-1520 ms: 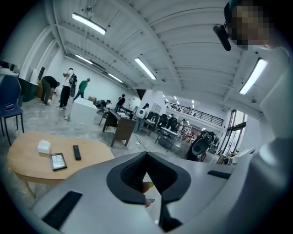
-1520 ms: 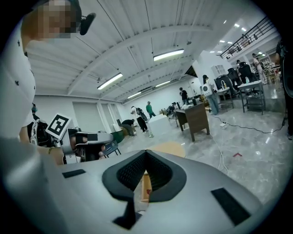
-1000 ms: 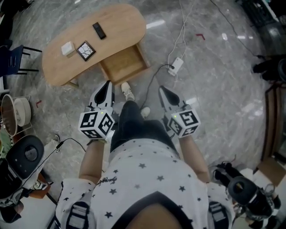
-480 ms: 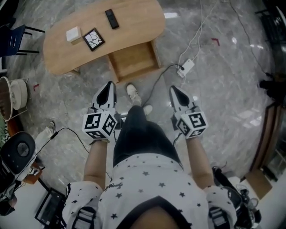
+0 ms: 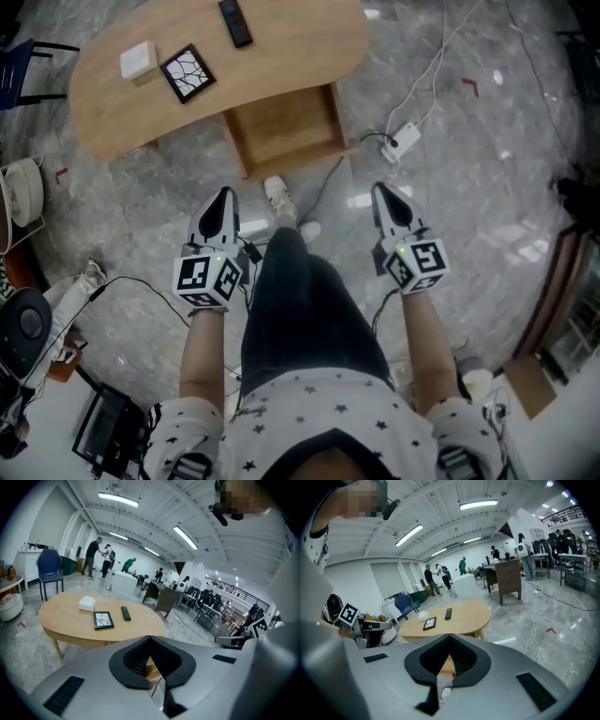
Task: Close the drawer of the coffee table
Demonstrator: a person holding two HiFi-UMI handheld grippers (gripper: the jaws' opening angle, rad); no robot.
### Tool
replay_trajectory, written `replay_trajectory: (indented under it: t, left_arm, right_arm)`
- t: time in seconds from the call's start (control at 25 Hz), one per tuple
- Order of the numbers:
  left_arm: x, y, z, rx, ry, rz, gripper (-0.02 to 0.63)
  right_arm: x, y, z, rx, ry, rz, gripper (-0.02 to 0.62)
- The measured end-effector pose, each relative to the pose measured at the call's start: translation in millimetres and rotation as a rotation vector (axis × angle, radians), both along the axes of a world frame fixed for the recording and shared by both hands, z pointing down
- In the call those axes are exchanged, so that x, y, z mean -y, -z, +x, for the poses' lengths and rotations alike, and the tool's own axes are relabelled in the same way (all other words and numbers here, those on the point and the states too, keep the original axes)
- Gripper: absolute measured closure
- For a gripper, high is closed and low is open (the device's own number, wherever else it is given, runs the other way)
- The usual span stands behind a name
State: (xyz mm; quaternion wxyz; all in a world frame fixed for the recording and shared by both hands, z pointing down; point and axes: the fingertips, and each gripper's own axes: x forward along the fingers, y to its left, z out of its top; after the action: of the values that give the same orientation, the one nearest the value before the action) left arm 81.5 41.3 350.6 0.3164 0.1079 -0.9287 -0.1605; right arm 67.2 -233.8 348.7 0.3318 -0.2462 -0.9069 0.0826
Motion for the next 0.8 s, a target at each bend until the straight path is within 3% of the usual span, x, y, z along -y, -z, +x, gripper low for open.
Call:
replay_trajectory:
  t: [0.52, 0.8]
  left_arm:
    - [-19.3, -127.2, -0.6, -0.095, 0.027, -0.042, 0.598]
    - [-20.6, -182.8, 9.4, -0.129, -0.003, -0.067, 0.597]
  right_arm:
    - [13.4, -134.5, -35.4, -0.080, 0.049, 0.092, 0.588]
    - [25.1, -199.0, -42.3, -0.097, 0.075, 0.156, 0.588]
